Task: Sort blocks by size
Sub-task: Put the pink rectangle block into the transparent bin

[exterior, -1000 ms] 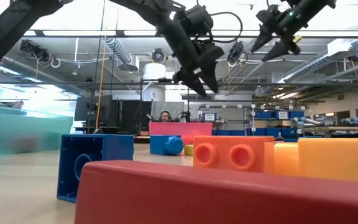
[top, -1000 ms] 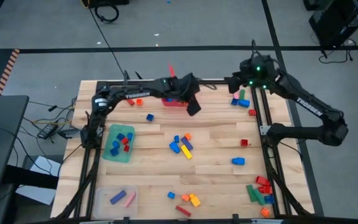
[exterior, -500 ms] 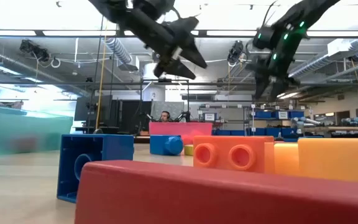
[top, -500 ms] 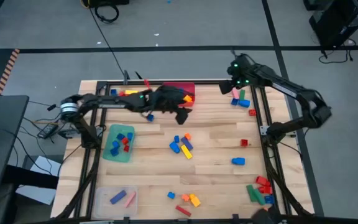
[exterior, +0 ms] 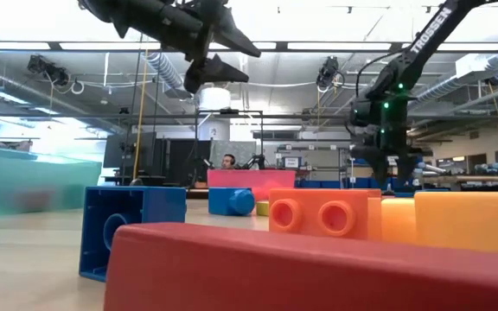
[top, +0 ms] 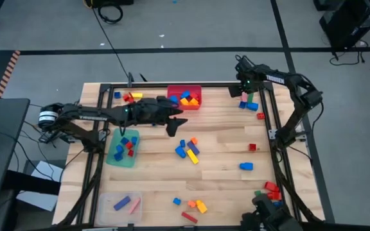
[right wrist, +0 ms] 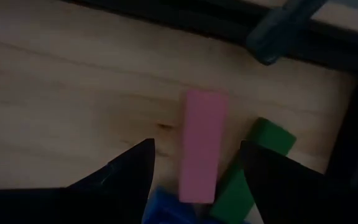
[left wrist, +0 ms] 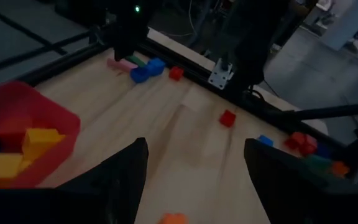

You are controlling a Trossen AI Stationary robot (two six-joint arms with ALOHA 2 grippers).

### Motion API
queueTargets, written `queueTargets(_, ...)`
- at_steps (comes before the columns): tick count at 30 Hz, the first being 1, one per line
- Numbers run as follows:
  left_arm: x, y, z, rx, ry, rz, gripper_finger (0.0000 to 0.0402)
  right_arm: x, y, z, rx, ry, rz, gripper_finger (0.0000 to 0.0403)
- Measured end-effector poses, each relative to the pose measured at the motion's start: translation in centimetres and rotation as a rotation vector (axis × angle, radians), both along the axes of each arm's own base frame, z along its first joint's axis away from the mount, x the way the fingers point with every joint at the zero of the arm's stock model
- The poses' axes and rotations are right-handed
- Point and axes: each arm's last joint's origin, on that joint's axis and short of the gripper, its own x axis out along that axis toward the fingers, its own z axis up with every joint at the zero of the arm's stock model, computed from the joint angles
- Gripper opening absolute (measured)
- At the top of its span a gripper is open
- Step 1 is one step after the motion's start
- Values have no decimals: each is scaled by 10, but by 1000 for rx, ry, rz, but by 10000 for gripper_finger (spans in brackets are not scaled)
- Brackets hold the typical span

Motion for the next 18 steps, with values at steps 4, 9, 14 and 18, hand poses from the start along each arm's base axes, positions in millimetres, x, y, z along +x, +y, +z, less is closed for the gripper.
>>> queueTargets(4, 0, -2, 0, -42, -10, 6, 273, 6, -11, 5, -42, 4, 5, 247)
queueTargets(9, 0, -2, 0, -50, -11, 7, 273, 8, -14, -8, 10, 42, 4, 246)
queueTargets(14, 0, -2, 0, -62, -14, 11, 273, 18, -17, -18, 45, 68, 25, 242)
queueTargets(18, 0, -2, 0, -68, -15, 12, 273, 21, -20, -26, 85, 105, 16, 232)
